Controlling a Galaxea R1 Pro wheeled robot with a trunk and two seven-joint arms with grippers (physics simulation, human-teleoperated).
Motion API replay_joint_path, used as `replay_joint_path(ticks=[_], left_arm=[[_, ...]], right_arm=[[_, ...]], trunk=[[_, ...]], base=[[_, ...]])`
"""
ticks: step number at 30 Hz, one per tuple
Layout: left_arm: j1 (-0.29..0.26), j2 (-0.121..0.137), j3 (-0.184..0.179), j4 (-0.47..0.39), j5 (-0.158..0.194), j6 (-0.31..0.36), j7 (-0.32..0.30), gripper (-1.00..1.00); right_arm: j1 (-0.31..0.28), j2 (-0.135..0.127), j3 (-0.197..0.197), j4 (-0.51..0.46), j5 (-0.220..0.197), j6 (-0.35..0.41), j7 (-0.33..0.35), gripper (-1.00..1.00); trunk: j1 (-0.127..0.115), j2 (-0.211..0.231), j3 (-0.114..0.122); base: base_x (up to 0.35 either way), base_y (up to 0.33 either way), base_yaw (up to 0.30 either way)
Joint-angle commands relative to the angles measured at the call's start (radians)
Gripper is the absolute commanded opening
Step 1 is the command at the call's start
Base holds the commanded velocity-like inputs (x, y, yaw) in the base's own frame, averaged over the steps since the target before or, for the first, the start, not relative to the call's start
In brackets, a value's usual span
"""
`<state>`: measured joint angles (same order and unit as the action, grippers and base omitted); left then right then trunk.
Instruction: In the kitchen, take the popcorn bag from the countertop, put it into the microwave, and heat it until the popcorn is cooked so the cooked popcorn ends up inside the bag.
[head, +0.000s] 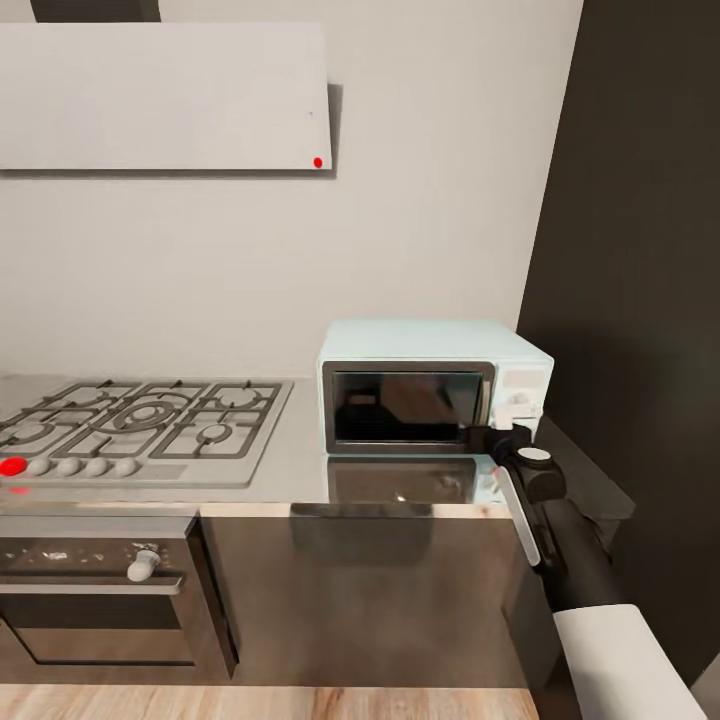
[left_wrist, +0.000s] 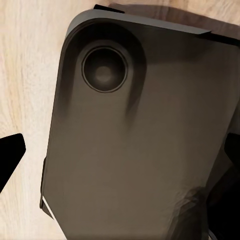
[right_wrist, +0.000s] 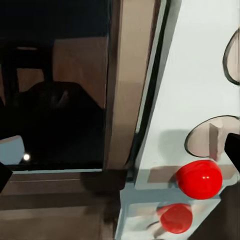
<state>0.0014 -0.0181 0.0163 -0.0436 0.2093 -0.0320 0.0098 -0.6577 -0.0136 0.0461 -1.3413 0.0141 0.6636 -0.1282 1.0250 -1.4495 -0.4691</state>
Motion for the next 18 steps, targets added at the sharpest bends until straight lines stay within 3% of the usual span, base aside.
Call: replay_joint_path(ticks=[1, 9, 18], left_arm=[[0.000, 0.000, 0.001, -0.001, 0.005, -0.002, 0.001, 1.00], [0.000, 0.000, 0.001, -0.001, 0.005, -0.002, 0.001, 1.00], [0.000, 0.000, 0.001, -0.001, 0.005, -0.002, 0.001, 1.00]], right_arm=[[-0.001, -0.002, 0.002, -0.001, 0.001, 0.005, -0.005, 1.00], [-0.001, 0.001, -0.033, -0.001, -0.004, -0.004, -0.029, 1.00], [-0.001, 0.004, -0.034, -0.001, -0.005, -0.005, -0.046, 1.00]], trunk=[[0.000, -0.001, -0.001], [0.000, -0.001, -0.001], [0.000, -0.001, -0.001]], base=[[0.000, 0.004, 0.000], [0.000, 0.000, 0.000], [0.000, 0.026, 0.000]])
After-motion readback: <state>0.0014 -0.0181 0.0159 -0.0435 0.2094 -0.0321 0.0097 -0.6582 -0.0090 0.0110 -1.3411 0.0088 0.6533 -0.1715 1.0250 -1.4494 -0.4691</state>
